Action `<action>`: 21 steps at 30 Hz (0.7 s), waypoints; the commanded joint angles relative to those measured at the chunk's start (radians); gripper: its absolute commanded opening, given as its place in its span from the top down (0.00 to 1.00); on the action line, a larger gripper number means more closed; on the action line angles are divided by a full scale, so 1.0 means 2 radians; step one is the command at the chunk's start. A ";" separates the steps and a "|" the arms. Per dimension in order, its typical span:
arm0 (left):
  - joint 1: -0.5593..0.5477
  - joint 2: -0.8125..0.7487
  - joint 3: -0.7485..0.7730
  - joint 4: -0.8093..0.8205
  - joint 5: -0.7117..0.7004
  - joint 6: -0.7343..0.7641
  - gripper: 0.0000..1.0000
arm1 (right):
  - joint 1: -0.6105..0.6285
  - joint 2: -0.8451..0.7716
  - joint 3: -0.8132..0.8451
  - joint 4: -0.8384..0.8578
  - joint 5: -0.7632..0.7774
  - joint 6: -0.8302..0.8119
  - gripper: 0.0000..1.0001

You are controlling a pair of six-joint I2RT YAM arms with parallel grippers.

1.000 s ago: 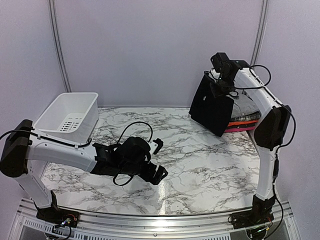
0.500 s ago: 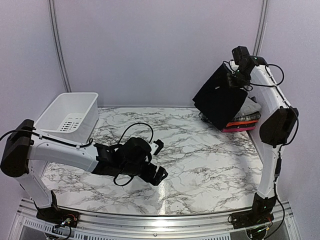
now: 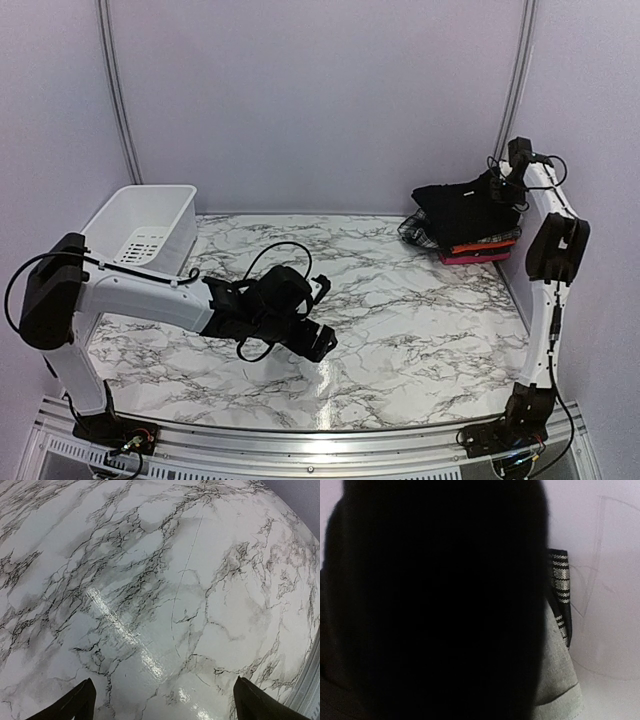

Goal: Fold and stack the mixed laundry pile
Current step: Place the square-folded T-shirt at the corner of the board, then adjust the square-folded T-shirt at the corner of the board.

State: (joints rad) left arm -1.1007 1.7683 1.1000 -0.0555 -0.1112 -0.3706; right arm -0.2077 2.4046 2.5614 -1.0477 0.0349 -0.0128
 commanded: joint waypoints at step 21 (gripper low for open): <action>0.024 -0.020 0.007 -0.021 -0.014 -0.026 0.01 | -0.036 -0.116 -0.029 0.067 -0.038 0.044 0.29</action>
State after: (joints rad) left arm -1.0573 1.7985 1.1267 -0.0959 -0.0975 -0.3950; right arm -0.2745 2.2742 2.5301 -0.9638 0.0551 0.0498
